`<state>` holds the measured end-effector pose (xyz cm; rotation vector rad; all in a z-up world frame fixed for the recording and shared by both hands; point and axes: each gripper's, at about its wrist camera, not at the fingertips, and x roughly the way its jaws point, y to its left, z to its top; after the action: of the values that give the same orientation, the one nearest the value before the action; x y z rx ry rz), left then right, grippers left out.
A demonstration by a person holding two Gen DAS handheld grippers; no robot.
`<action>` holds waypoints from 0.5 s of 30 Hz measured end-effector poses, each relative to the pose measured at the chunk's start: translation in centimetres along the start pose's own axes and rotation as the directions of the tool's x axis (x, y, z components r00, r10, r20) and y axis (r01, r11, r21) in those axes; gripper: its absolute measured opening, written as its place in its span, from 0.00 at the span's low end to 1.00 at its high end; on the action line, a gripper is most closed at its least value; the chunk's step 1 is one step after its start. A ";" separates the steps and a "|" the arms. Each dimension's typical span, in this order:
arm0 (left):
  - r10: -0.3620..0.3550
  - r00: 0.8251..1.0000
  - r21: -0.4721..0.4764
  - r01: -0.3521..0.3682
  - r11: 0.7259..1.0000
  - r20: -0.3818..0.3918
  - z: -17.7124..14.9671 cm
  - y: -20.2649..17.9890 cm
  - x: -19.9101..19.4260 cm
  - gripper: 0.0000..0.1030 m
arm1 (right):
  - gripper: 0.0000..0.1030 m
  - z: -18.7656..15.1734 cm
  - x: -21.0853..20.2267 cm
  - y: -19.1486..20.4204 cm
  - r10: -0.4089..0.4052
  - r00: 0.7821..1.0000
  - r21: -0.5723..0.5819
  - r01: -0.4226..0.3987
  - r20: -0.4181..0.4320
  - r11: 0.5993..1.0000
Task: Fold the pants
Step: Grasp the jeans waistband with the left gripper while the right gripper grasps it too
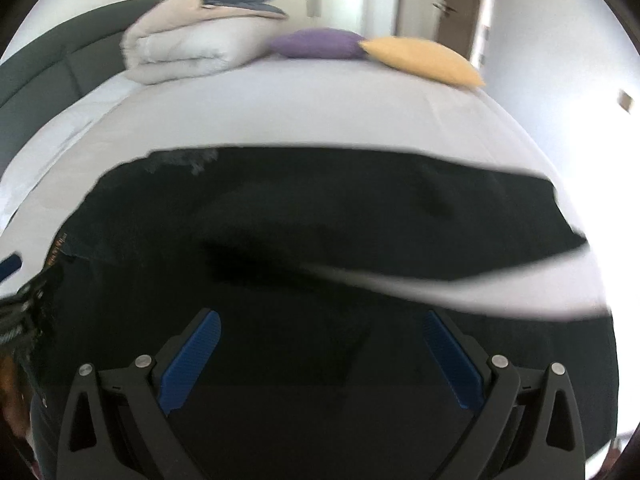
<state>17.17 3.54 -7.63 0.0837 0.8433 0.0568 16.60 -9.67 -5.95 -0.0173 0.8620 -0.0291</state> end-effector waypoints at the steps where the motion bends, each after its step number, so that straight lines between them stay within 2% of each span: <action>1: -0.028 0.999 0.012 0.028 1.000 0.024 1.1 0.1 0.4 1.00 | 1.00 1.2 0.6 0.1 0.021 1.000 -0.033 -0.021 0.012 0.999; 4: -0.131 0.989 0.032 0.129 0.991 0.067 4.6 0.6 2.5 1.00 | 1.00 4.2 2.0 0.4 0.072 0.996 -0.105 -0.066 0.054 0.992; 5: -0.135 0.988 0.054 0.131 0.990 0.071 5.8 0.6 3.4 1.00 | 1.00 5.2 2.6 0.4 0.095 0.993 -0.128 -0.086 0.067 0.988; 7: -0.101 0.991 0.124 0.089 0.988 0.087 8.2 0.1 5.6 1.00 | 1.00 6.9 3.6 0.5 0.147 0.986 -0.164 -0.133 0.076 0.977; 9: -0.124 0.989 0.175 0.109 0.979 0.080 10.2 0.0 7.9 1.00 | 1.00 8.6 4.9 0.7 0.200 0.977 -0.217 -0.180 0.075 0.960; 10: -0.181 0.983 0.210 0.168 0.963 0.044 11.3 -0.1 9.3 1.00 | 1.00 9.6 5.7 0.9 0.231 0.970 -0.264 -0.205 0.072 0.942; 11: -0.230 0.973 0.239 0.230 0.943 -0.031 12.3 -0.2 10.8 1.00 | 1.00 10.1 6.3 1.2 0.248 0.966 -0.300 -0.217 0.068 0.929; 12: -0.245 0.967 0.243 0.254 0.936 -0.066 13.1 -0.1 12.0 1.00 | 1.00 10.7 6.9 1.4 0.263 0.963 -0.336 -0.227 0.065 0.914; 15: -0.250 0.968 0.270 0.241 0.932 0.000 15.2 0.8 13.7 1.00 | 0.98 12.7 9.3 1.9 0.313 0.950 -0.425 -0.278 0.013 0.862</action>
<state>37.60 4.72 -7.71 0.2332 0.8177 -0.2952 32.29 -8.05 -4.82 -0.2884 0.7678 0.4465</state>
